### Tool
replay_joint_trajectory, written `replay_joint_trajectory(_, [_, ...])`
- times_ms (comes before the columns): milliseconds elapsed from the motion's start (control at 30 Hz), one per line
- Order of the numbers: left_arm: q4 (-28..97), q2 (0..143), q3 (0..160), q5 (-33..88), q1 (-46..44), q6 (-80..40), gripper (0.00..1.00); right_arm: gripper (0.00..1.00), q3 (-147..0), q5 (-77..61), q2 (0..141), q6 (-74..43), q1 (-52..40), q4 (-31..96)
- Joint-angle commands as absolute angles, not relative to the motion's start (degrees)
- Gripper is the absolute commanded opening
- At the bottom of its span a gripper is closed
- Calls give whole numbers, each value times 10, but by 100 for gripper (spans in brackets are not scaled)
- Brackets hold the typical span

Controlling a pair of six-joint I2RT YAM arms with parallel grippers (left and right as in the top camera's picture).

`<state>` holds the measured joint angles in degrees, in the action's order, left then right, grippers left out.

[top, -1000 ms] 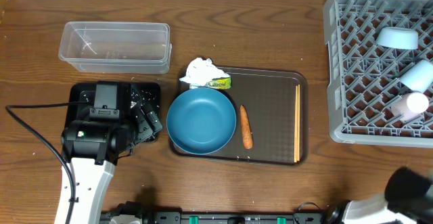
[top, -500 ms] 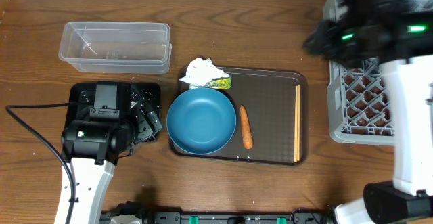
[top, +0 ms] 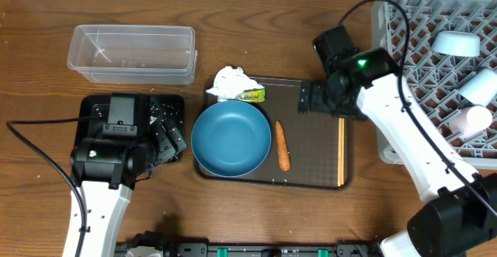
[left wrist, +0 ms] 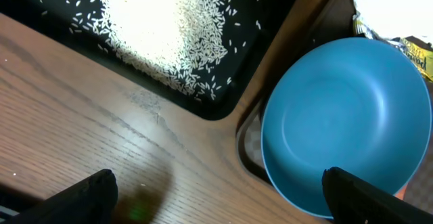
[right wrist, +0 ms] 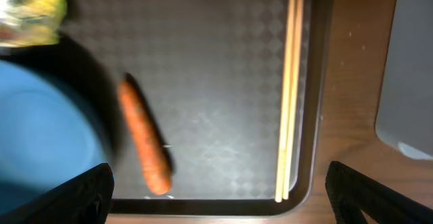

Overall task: Sort waste into correct bins and load items into the dishwasher rack
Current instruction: 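Move the right gripper back over the brown tray near the carrot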

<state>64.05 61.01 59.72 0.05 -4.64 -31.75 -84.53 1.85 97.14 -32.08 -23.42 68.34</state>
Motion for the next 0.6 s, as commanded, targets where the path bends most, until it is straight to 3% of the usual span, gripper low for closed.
replay_joint_trajectory(0, [641, 610, 604, 0, -44, -322, 99, 98, -800, 37, 971, -336, -229, 664])
replay_joint_trajectory(133, [641, 610, 604, 0, -44, -322, 99, 91, -732, 48, 971, -333, -228, 602])
replay_joint_trajectory(567, [641, 610, 604, 0, -44, -322, 99, 86, -615, 41, 976, -317, -196, 464])
